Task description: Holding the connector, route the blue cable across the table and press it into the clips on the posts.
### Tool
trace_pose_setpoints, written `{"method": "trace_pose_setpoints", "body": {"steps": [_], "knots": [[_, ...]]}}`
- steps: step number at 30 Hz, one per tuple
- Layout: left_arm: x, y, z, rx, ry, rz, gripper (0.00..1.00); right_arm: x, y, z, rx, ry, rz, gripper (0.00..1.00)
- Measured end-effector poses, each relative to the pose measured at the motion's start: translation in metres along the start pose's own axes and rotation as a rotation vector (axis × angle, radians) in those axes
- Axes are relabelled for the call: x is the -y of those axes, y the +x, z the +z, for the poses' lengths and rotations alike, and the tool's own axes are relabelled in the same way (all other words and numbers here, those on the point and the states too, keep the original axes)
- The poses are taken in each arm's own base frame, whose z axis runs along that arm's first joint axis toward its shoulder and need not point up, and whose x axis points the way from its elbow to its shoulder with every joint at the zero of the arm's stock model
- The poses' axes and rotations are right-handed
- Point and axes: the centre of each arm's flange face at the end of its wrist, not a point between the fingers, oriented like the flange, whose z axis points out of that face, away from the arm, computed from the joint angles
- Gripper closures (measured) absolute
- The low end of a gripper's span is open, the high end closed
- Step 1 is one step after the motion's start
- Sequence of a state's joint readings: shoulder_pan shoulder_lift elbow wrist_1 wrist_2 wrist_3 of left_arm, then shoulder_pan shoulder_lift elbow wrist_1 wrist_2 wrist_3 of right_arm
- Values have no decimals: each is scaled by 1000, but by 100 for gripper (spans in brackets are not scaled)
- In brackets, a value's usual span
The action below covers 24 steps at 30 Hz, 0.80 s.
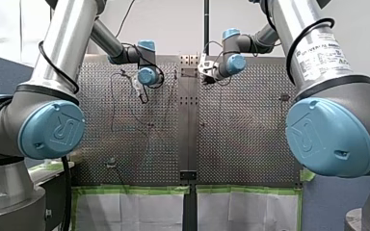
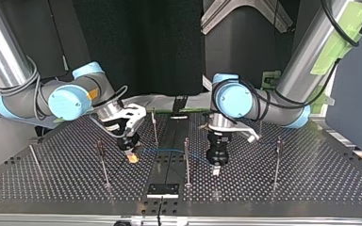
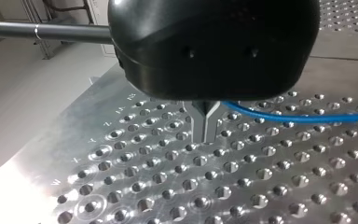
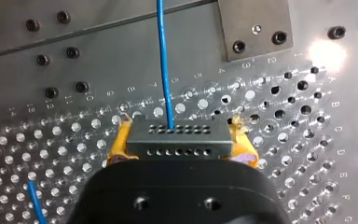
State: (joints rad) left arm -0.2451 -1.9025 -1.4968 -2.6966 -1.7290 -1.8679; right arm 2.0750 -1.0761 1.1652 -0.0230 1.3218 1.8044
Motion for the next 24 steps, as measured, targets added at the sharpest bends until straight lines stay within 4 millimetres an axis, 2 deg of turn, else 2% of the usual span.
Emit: {"method": "trace_pose_setpoints", "body": {"steps": [1, 2, 3, 4, 5, 6, 7, 8, 9, 15, 24], "knots": [[1, 1, -1, -6, 4, -2, 89, 0, 0, 0, 0, 0, -1, 100], [1, 1, -1, -12, 7, -3, 78, -1, 0, 0, 0, -1, -2, 100], [2, 2, -2, -18, 9, -4, 59, -1, 1, 0, -1, -1, -2, 100], [3, 2, -3, -26, 10, -4, 59, -1, 2, 0, -2, -1, -3, 100], [3, 3, -4, -33, 10, -3, 40, -2, 3, 0, -4, -1, -4, 100], [4, 4, -5, -41, 10, -2, 27, -2, 4, 0, -5, -1, -5, 100], [5, 5, -7, -50, 9, 1, 27, -2, 4, 0, -6, -1, -5, 100], [5, 6, -8, -57, 9, 4, 10, -2, 5, 0, -7, -1, -6, 100], [6, 7, -9, -64, 8, 8, 0, -2, 6, 0, -8, -2, -7, 100], [9, 9, -17, -105, -11, 41, 0, -3, 11, -2, -12, -5, -9, 100], [25, -9, -46, -146, -29, 77, 0, -4, 32, -12, -42, -11, -11, 100]]}}
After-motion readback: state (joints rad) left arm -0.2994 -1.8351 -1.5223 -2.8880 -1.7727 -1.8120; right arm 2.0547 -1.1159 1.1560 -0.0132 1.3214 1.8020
